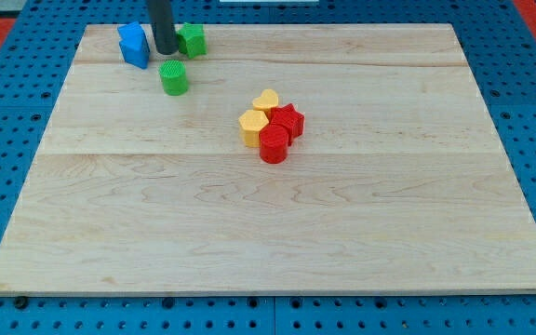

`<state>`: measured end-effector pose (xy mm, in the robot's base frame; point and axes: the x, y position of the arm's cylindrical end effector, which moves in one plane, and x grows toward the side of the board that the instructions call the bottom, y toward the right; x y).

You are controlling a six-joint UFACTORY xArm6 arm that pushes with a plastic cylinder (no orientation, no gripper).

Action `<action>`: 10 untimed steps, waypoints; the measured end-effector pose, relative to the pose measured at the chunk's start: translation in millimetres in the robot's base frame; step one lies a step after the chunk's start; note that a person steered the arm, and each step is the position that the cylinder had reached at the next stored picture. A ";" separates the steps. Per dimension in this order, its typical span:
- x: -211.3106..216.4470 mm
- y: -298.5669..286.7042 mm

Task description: Move the green star towards the yellow heart

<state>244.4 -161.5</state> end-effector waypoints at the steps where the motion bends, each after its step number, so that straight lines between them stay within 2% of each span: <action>1: -31.0 -16.0; 2: -43.1 8.1; 3: -13.8 60.6; 4: 1.6 62.3; 5: 25.7 99.8; 7: 27.7 182.9; 10: 21.8 152.8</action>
